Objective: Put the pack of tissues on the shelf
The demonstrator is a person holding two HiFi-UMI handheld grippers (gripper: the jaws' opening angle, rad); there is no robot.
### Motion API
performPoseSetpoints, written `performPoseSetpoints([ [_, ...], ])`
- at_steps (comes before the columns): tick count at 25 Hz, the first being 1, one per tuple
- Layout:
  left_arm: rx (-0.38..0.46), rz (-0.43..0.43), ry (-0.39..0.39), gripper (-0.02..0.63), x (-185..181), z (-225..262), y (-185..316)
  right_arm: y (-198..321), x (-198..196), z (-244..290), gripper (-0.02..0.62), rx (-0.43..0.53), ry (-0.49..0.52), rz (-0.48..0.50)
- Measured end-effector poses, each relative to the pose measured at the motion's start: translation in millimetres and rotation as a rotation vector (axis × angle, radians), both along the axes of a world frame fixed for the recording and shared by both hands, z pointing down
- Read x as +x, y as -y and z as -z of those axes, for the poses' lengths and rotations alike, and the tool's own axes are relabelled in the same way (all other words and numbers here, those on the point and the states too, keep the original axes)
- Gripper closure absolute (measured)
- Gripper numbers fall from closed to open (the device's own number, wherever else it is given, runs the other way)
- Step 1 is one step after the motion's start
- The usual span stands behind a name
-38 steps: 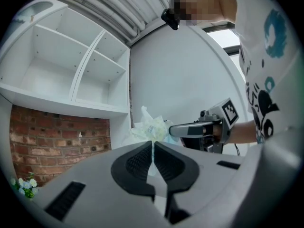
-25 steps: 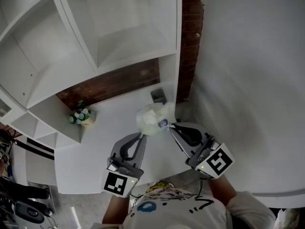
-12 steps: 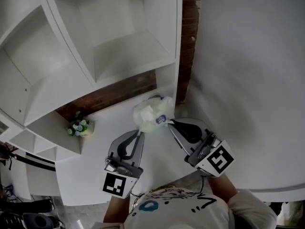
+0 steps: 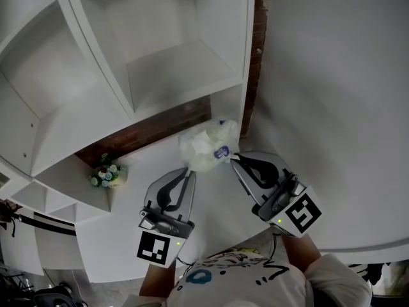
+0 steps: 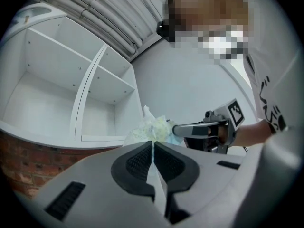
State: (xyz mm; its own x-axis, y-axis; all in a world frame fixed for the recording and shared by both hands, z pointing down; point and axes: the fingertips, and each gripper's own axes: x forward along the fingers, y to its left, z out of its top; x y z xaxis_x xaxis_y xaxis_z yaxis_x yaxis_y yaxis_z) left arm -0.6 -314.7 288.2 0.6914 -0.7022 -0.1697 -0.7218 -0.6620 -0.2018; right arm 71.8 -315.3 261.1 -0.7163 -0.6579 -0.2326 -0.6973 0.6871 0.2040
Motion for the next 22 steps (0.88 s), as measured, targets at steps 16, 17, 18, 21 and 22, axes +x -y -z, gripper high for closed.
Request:
performPoseSetpoints([
  [16,0.15,0.121,0.027,0.586,-16,61,7,16,-12,47,0.566,0.148,-0.015,0.095],
  [17,0.151,0.132,0.027,0.586,-16,63,8,17,-11,47,0.568,0.149,-0.022,0.106],
  [18,0.153,0.143,0.026,0.587,-15,66,8,18,-10,48,0.568,0.152,-0.03,0.117],
  [21,0.171,0.165,0.029,0.586,-11,75,10,23,-6,55,0.568,0.17,-0.04,0.137],
  [22,0.175,0.172,0.033,0.587,-9,78,12,26,-4,59,0.568,0.174,-0.039,0.143],
])
